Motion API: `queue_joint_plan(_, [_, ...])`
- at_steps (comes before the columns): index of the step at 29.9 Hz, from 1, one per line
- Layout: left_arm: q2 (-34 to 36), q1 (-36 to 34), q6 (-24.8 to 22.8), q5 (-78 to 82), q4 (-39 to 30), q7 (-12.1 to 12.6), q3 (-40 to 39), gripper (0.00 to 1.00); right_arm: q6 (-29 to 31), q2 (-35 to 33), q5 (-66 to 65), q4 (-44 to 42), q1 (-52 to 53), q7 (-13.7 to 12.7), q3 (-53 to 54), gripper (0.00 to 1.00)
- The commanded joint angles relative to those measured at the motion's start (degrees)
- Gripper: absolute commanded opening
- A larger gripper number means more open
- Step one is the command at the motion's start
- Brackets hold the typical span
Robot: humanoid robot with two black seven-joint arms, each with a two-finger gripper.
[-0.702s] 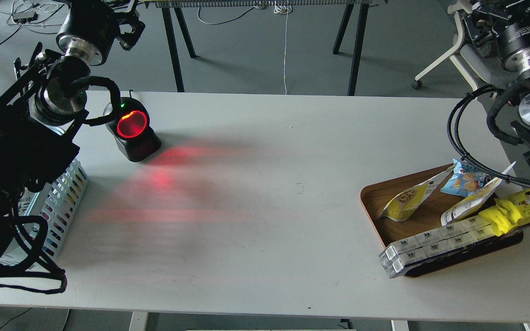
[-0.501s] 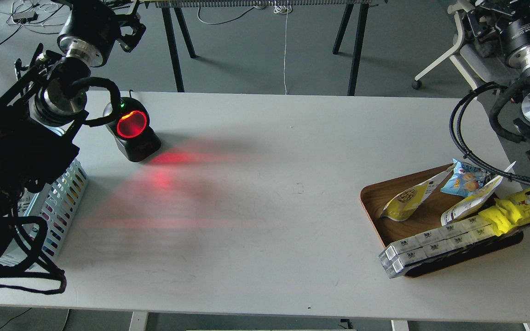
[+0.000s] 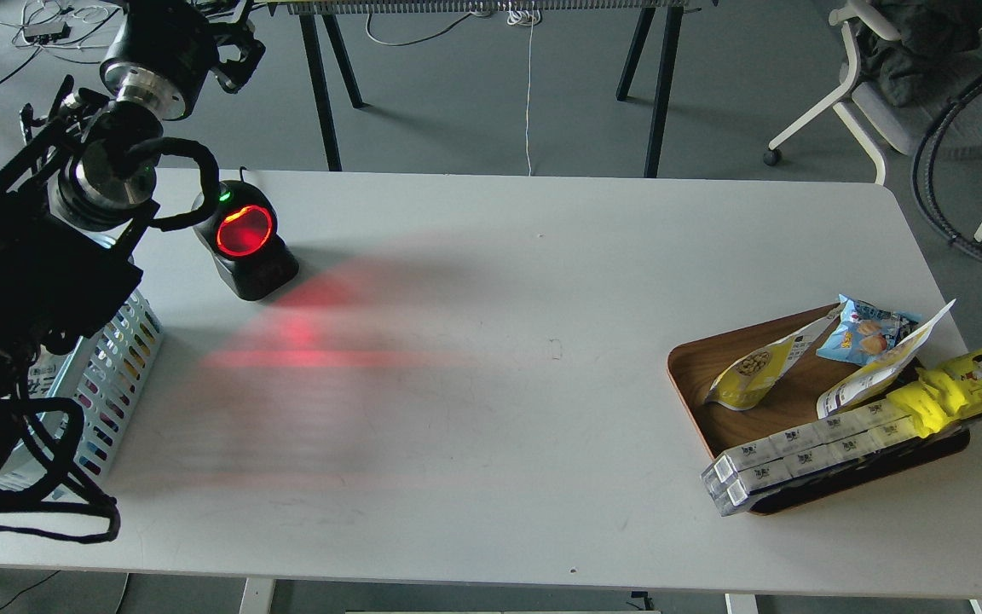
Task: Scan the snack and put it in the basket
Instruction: 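Move the right gripper toward the wooden tray of snacks, then lower the right gripper and grasp the yellow snack packet in the tray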
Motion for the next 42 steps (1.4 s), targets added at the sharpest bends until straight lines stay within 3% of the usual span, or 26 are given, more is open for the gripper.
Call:
queue_joint_plan(1, [0.1, 0.0, 0.0, 0.0, -0.2, -0.2, -0.2, 1.0, 0.0, -3.3, -9.5, 5.2, 4.0, 0.2, -2.2, 0.98])
queue_joint_plan(10, [0.0, 0.0, -0.6, 0.1, -0.3, -0.1, 0.5, 1.0, 0.0, -5.2, -31.9, 16.8, 24.5, 2.5, -30.5, 0.98])
queue_joint_plan(13, [0.0, 0.1, -0.8, 0.2, -0.3, -0.2, 0.5, 1.0, 0.0, -4.8, -40.6, 20.3, 29.6, 3.8, -36.2, 0.98])
queue_joint_plan(15, [0.1, 0.2, -0.8, 0.2, -0.3, -0.2, 0.5, 1.0, 0.0, -4.3, -47.9, 23.1, 32.2, 6.3, -38.7, 0.98])
queue_joint_plan(17, [0.1, 0.1, -0.8, 0.2, -0.3, -0.2, 0.5, 1.0, 0.0, -4.0, -55.5, 26.9, 34.2, 6.3, -41.6, 0.98])
queue_joint_plan(26, [0.2, 0.3, -0.8, 0.2, -0.3, -0.2, 0.5, 1.0, 0.0, -7.0, -86.9, 43.9, 37.5, 6.3, -52.8, 0.97])
queue_joint_plan(30, [0.2, 0.5, -0.8, 0.2, -0.3, -0.2, 0.5, 1.0, -4.3, -7.4, -98.5, 46.9, 37.5, 6.3, -58.3, 0.96])
queue_joint_plan(36, [0.2, 0.7, -0.8, 0.2, -0.2, -0.1, 0.5, 1.0, -12.7, -7.4, -108.6, 49.5, 37.5, 6.3, -66.8, 0.92])
queue_joint_plan(42, [0.2, 1.0, -0.8, 0.2, -0.1, -0.2, 0.5, 1.0, -13.3, -9.0, -110.5, 52.1, 37.5, 6.3, -70.0, 0.92])
